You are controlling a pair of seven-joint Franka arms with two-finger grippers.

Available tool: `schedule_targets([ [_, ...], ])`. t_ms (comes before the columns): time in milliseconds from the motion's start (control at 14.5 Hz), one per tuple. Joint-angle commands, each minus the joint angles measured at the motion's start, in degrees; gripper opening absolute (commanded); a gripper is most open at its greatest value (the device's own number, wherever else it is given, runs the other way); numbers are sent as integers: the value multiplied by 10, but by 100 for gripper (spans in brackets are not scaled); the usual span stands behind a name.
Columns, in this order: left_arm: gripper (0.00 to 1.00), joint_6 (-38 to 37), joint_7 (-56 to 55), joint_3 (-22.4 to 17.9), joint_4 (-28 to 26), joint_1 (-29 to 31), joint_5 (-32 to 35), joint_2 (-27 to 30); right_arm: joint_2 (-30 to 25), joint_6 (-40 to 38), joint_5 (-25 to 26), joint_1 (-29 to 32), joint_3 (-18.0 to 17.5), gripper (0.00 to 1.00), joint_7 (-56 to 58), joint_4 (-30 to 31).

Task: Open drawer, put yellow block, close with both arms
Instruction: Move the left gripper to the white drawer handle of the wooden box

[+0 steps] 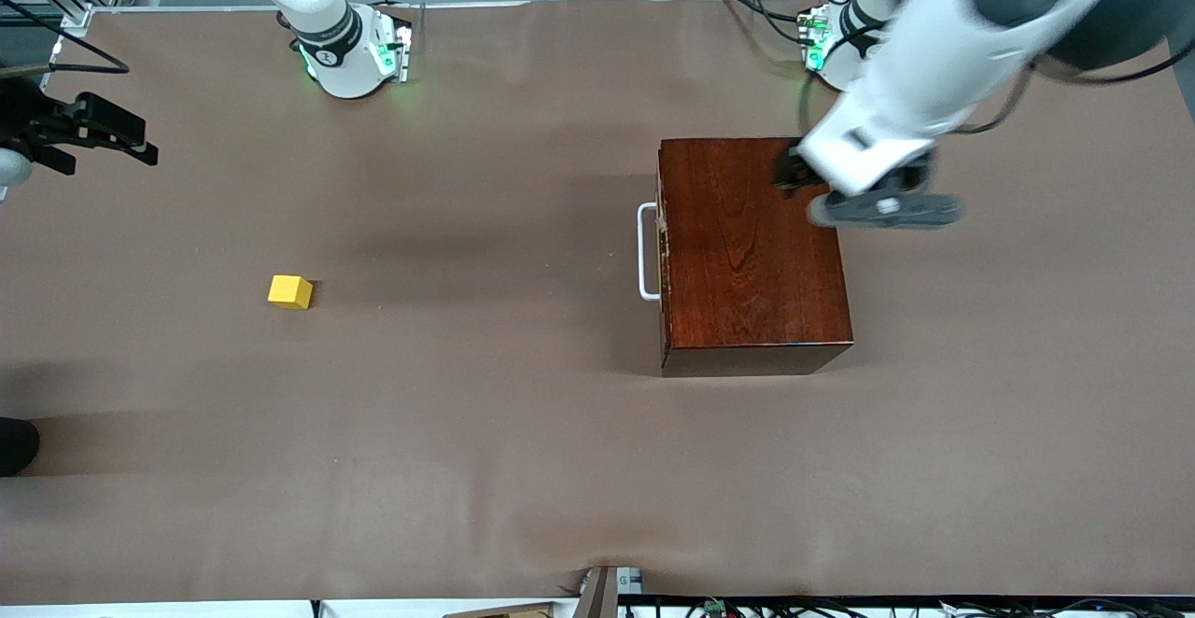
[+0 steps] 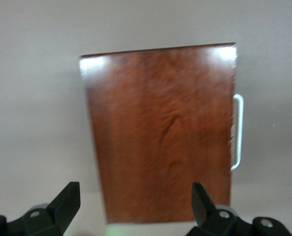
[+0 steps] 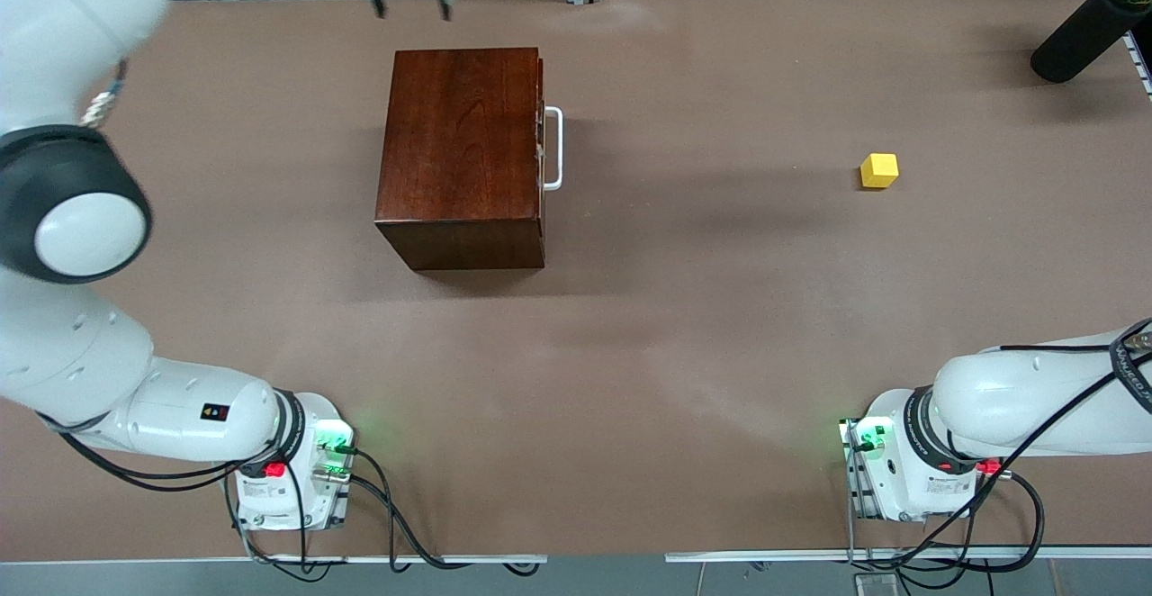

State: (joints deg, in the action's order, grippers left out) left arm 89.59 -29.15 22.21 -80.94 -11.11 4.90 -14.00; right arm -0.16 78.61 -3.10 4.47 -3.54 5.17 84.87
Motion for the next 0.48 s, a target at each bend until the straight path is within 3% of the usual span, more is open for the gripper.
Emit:
schedule_targets([
  [0,100,36,-58,-8,62,-84,55,-81,-16,-2,-1,4,-4,100,-6,13],
  [206,100,83,-158,-14,111,-144,70,-169,-16,-1,-1,4,-3,100,-5,13],
  [413,100,112,-195,-93,126,-240,69,-206,-16,-1,-1,4,-4,100,-6,13],
])
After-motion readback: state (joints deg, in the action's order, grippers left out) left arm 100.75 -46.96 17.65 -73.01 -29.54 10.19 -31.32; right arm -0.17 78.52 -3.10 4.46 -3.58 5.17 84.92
